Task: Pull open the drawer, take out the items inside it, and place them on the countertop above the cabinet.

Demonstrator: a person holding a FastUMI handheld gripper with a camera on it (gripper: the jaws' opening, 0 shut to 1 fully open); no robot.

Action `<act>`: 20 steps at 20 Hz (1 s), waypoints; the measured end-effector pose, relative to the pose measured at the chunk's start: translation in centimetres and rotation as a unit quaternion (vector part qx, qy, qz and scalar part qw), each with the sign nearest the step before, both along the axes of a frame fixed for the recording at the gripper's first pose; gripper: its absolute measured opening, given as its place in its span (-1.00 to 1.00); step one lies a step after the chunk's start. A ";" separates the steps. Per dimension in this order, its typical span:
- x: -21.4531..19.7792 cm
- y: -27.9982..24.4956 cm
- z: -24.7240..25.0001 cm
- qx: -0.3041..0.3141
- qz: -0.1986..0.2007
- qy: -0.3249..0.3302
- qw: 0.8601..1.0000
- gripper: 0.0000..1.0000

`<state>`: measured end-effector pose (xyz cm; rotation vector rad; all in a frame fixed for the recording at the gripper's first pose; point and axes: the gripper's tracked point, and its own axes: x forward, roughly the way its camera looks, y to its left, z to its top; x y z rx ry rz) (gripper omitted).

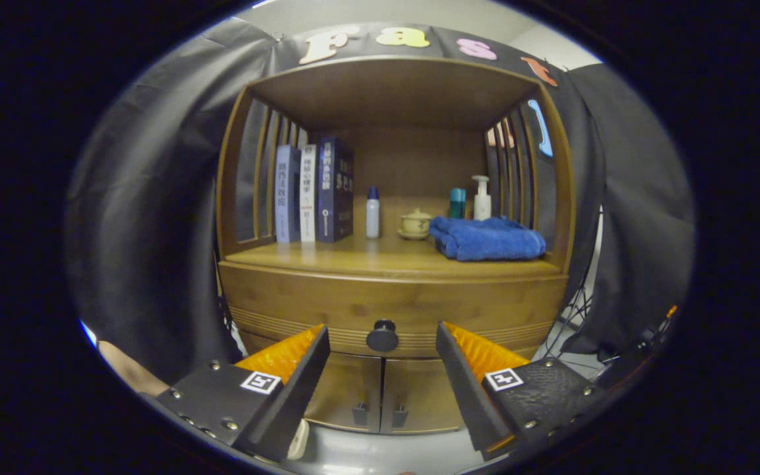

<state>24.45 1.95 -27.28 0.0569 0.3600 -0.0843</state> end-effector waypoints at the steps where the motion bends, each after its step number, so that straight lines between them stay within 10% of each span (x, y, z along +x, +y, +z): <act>1: 1.2 -0.3 -1.4 0.000 -0.008 0.010 1.000 0.82; 9: 6.4 0.3 -7.5 0.003 -0.026 0.065 0.998 0.07; 20: 5.3 0.2 -7.8 0.031 -0.067 0.080 0.994 -0.46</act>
